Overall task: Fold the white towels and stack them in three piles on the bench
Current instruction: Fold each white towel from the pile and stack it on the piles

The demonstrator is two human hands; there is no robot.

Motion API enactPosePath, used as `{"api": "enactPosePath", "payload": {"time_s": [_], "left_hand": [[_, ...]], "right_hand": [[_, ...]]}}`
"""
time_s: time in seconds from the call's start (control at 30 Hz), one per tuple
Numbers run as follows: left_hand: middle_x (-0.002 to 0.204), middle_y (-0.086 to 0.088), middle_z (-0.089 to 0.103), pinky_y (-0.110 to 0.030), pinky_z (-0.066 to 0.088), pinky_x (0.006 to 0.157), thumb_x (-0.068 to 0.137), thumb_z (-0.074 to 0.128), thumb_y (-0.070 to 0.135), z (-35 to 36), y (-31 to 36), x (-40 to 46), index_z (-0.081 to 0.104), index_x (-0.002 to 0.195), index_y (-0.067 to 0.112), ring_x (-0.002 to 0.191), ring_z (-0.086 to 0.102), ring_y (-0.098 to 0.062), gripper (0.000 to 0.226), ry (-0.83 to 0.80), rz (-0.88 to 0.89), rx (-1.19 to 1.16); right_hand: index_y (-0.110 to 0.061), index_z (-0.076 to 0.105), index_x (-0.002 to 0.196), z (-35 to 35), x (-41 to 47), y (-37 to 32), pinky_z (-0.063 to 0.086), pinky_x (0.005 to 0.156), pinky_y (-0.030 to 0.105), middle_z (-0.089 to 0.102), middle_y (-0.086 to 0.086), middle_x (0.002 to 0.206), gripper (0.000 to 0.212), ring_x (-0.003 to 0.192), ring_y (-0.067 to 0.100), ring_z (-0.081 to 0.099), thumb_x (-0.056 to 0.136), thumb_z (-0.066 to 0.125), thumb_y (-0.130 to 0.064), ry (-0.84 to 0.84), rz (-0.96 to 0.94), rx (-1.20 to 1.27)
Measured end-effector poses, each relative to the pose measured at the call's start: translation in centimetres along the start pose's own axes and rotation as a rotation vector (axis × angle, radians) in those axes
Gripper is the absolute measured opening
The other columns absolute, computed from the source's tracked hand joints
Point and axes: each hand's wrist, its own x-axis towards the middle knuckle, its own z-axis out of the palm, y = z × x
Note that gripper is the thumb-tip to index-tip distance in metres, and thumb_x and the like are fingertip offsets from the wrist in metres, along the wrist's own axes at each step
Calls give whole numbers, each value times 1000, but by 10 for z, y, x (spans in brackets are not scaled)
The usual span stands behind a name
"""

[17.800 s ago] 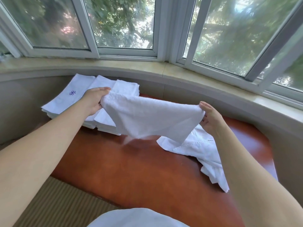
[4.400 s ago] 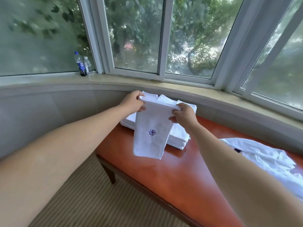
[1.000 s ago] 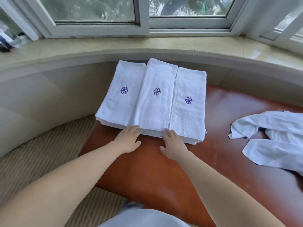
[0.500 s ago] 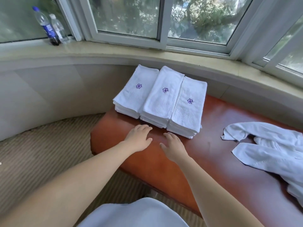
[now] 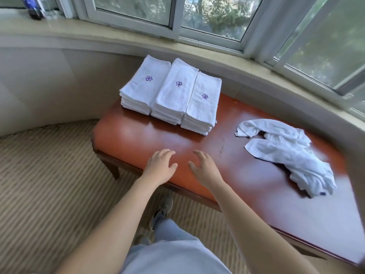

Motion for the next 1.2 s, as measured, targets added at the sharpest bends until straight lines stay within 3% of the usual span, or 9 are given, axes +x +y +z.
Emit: {"api": "enactPosePath", "payload": {"time_s": [0.53, 1.07, 1.2], "left_hand": [[158, 4, 39, -35, 27, 119, 102, 53, 39, 76, 133, 29, 48, 149, 25, 145, 35, -21, 49, -158, 202, -41], [161, 8, 35, -36, 29, 120, 102, 51, 41, 254, 356, 192, 45, 150, 30, 147, 34, -18, 49, -397, 160, 93], [161, 8, 34, -37, 33, 118, 101, 53, 42, 297, 412, 239, 45, 149, 30, 146, 36, -17, 50, -453, 123, 92]], "right_hand": [[-19, 49, 148, -84, -89, 127, 36, 112, 36, 54, 3, 147, 51, 138, 22, 46, 100, 56, -36, 201, 320, 151], [-24, 50, 147, -204, -10, 428, 35, 105, 28, 50, -2, 150, 51, 138, 15, 46, 99, 57, -38, 199, 520, 400], [-20, 50, 147, -228, 21, 498, 40, 111, 35, 53, -3, 146, 51, 135, 16, 50, 98, 58, -34, 158, 569, 475]]}}
